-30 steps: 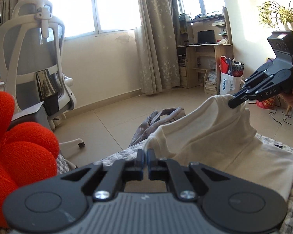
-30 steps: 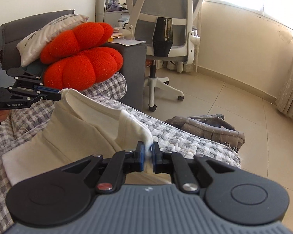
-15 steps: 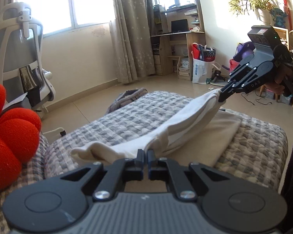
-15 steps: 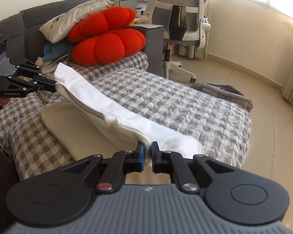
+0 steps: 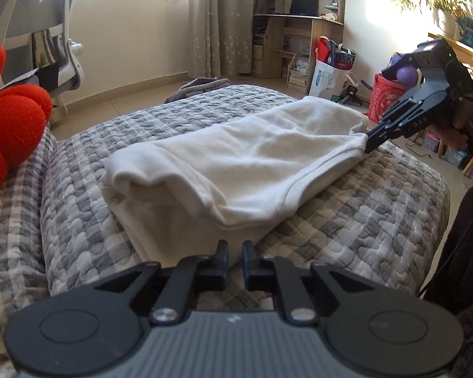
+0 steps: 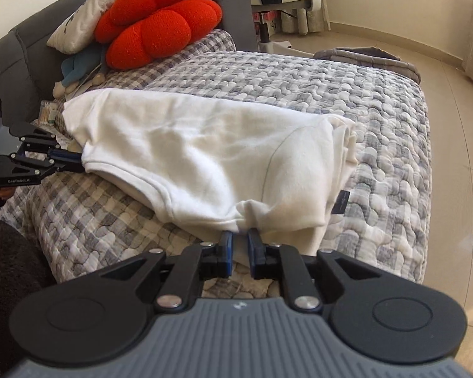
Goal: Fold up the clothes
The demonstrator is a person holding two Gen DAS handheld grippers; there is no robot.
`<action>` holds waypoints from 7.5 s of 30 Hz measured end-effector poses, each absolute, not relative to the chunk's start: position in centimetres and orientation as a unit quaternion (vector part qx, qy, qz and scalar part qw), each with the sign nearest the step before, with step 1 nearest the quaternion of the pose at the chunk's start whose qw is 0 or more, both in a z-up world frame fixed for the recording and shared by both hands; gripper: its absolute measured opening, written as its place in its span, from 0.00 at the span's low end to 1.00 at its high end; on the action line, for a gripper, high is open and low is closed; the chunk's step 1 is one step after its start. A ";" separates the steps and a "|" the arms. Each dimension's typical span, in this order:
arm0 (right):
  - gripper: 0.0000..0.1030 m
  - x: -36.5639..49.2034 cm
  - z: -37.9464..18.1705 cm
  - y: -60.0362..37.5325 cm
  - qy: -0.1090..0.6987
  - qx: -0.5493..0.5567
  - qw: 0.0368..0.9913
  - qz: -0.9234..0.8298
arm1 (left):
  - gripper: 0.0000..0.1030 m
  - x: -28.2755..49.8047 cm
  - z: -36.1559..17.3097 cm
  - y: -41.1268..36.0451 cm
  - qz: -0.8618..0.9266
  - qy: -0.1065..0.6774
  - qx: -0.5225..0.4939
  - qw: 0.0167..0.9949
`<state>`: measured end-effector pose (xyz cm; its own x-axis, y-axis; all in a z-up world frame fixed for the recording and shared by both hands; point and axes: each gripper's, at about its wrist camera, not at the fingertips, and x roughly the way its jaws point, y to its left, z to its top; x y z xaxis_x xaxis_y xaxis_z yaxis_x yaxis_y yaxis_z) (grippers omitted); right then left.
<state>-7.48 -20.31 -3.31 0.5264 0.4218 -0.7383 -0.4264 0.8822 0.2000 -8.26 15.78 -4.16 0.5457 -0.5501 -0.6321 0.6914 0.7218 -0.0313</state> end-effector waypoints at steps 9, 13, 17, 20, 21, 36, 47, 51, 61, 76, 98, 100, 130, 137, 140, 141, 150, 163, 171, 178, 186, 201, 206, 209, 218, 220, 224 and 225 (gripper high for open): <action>0.43 -9.0 -0.7 -23.4 0.405 0.081 0.892 0.185 | 0.63 -7.4 0.3 21.4 -0.301 0.321 -0.081 0.894; 0.43 -7.7 -0.2 -24.7 0.402 0.137 0.892 0.155 | 0.63 -5.7 1.6 22.7 -0.278 0.316 -0.164 0.892; 0.43 -6.6 -0.7 -24.7 0.409 0.160 0.887 0.141 | 0.63 -4.0 1.3 21.9 -0.255 0.328 -0.187 0.890; 0.43 -6.6 -1.2 -23.7 0.420 0.146 0.883 0.151 | 0.61 -3.3 0.3 20.1 -0.236 0.357 -0.153 0.891; 0.43 -6.7 -1.4 -23.4 0.425 0.136 0.882 0.153 | 0.59 -3.1 -0.1 19.3 -0.223 0.372 -0.127 0.892; 0.44 -9.2 -1.1 -21.6 0.452 0.028 0.882 0.134 | 0.60 -5.3 1.7 15.7 -0.143 0.367 0.049 0.918; 0.44 -11.6 -0.1 -19.7 0.373 -0.030 0.893 0.250 | 0.99 2.3 0.6 12.3 -0.171 0.300 0.027 0.938; 0.44 -11.0 0.1 -19.3 0.397 -0.056 0.899 0.180 | 0.99 7.5 -1.5 10.7 -0.182 0.346 -0.014 0.921; 0.50 -13.2 -0.7 -24.3 0.371 -0.014 0.926 -0.063 | 1.00 10.5 -6.3 7.5 -0.129 0.359 0.057 0.923; 0.51 -14.7 -3.1 -28.5 0.353 0.052 0.920 -0.164 | 1.00 10.6 -6.4 7.6 -0.130 0.360 0.044 0.923; 0.52 -16.7 -3.3 -31.8 0.334 0.087 0.923 -0.168 | 1.00 10.5 -6.4 7.7 -0.130 0.360 0.044 0.923; 0.52 -16.8 -3.3 -31.7 0.335 0.087 0.923 -0.167 | 1.00 10.5 -6.4 7.7 -0.130 0.360 0.044 0.923; 0.57 -14.6 0.4 -24.2 0.338 0.039 0.936 -0.094 | 1.00 10.5 -6.4 7.7 -0.130 0.359 0.044 0.923; 0.59 -12.3 0.8 -21.9 0.342 0.035 0.937 -0.067 | 1.00 10.5 -6.4 7.7 -0.130 0.359 0.044 0.923; 0.59 -11.3 0.9 -20.9 0.345 0.030 0.936 -0.057 | 1.00 10.5 -6.4 7.7 -0.130 0.359 0.045 0.923; 0.59 -11.0 0.9 -20.6 0.346 0.029 0.936 -0.053 | 1.00 10.5 -6.4 7.7 -0.129 0.359 0.045 0.923; 0.60 -8.8 0.2 -19.7 0.361 0.042 0.931 -0.024 | 1.00 10.6 -6.4 7.8 -0.126 0.359 0.039 0.924; 0.60 -6.9 0.1 -19.2 0.351 0.054 0.935 0.022 | 1.00 7.7 -3.1 10.6 -0.200 0.353 -0.039 0.913; 0.60 -4.9 -0.8 -18.0 0.361 0.047 0.931 0.027 | 1.00 3.0 -1.9 11.9 -0.217 0.341 -0.033 0.914; 0.60 -4.4 -3.0 -18.6 0.392 0.040 0.919 0.010 | 1.00 -0.9 -3.2 10.3 -0.194 0.315 0.118 0.921; 0.60 -7.3 -1.9 -20.5 0.390 0.066 0.918 0.030 | 0.99 -1.5 -3.3 14.5 -0.174 0.385 0.067 0.904; 0.40 -1.3 -3.2 -16.9 0.351 0.021 0.932 0.087 | 0.82 0.1 -4.4 8.4 -0.277 0.306 0.125 0.902; 0.28 -1.7 -3.6 -17.4 0.358 0.002 0.930 0.081 | 0.81 -0.5 -5.1 10.3 -0.285 0.295 0.084 0.908; 0.39 -2.5 -2.6 -16.2 0.357 -0.011 0.930 0.088 | 0.77 -1.1 -3.9 9.9 -0.288 0.289 0.085 0.909; 0.42 -5.3 -4.1 -12.3 0.381 -0.076 0.905 0.175 | 0.76 -3.0 -5.1 9.1 -0.352 0.305 0.107 0.878; 0.42 -5.9 -4.2 -13.6 0.385 -0.067 0.904 0.174 | 0.76 -3.7 -5.4 10.8 -0.354 0.301 0.101 0.880; 0.43 -7.0 -3.9 -16.6 0.398 -0.013 0.901 0.171 | 0.76 -5.1 -5.5 14.4 -0.351 0.303 0.066 0.883; 0.43 -7.4 -3.7 -17.3 0.401 0.003 0.900 0.170 | 0.76 -5.5 -5.3 14.9 -0.352 0.302 0.064 0.884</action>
